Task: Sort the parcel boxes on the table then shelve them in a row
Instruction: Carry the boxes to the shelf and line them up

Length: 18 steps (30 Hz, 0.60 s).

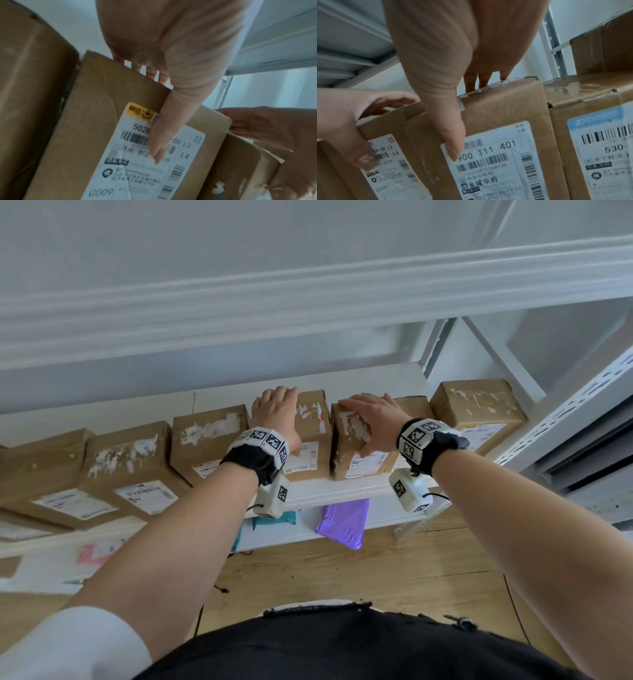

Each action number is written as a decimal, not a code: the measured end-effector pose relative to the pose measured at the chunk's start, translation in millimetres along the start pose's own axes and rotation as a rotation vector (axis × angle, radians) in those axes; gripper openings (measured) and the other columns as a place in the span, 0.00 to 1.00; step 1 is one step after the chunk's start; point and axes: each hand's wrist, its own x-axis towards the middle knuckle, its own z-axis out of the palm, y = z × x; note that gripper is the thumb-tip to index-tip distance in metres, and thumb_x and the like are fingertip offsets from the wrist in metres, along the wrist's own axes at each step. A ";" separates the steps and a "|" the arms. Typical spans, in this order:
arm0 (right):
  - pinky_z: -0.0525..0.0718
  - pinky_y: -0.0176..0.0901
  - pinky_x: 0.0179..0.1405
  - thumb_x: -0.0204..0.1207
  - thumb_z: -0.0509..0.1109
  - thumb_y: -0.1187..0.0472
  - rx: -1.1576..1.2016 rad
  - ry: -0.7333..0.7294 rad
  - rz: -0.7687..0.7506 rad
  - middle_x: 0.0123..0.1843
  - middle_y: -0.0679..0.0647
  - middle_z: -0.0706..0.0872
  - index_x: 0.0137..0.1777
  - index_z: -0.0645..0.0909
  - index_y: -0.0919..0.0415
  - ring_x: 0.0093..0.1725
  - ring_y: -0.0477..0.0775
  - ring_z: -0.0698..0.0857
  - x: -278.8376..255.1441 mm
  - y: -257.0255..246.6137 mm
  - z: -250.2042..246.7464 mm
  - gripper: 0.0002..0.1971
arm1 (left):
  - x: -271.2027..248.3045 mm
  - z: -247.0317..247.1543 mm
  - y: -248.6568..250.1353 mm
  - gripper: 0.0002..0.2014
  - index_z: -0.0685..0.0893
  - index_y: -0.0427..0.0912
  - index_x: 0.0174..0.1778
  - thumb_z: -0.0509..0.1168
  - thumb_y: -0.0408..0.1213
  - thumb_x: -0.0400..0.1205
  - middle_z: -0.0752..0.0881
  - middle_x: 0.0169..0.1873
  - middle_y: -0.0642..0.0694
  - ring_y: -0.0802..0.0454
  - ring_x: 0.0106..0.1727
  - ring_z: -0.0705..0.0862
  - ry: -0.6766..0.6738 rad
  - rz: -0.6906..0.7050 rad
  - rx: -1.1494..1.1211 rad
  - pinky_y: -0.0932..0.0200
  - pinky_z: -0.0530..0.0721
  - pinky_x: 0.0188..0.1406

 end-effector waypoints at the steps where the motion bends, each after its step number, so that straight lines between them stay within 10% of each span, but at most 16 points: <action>1: 0.51 0.66 0.82 0.56 0.88 0.48 -0.010 -0.004 -0.012 0.83 0.50 0.67 0.85 0.59 0.47 0.83 0.56 0.62 0.7 1.1 0.5 0.59 | -1.4 -0.7 0.4 0.58 0.62 0.46 0.81 0.87 0.43 0.57 0.68 0.77 0.47 0.43 0.77 0.66 0.000 0.001 -0.001 0.47 0.66 0.76; 18: 0.45 0.76 0.81 0.60 0.86 0.48 -0.035 -0.023 0.002 0.87 0.48 0.58 0.86 0.53 0.43 0.87 0.56 0.52 -0.2 0.2 4.7 0.58 | -12.7 6.1 8.0 0.54 0.64 0.47 0.80 0.86 0.40 0.59 0.70 0.76 0.48 0.44 0.76 0.67 0.056 -0.022 0.006 0.50 0.67 0.74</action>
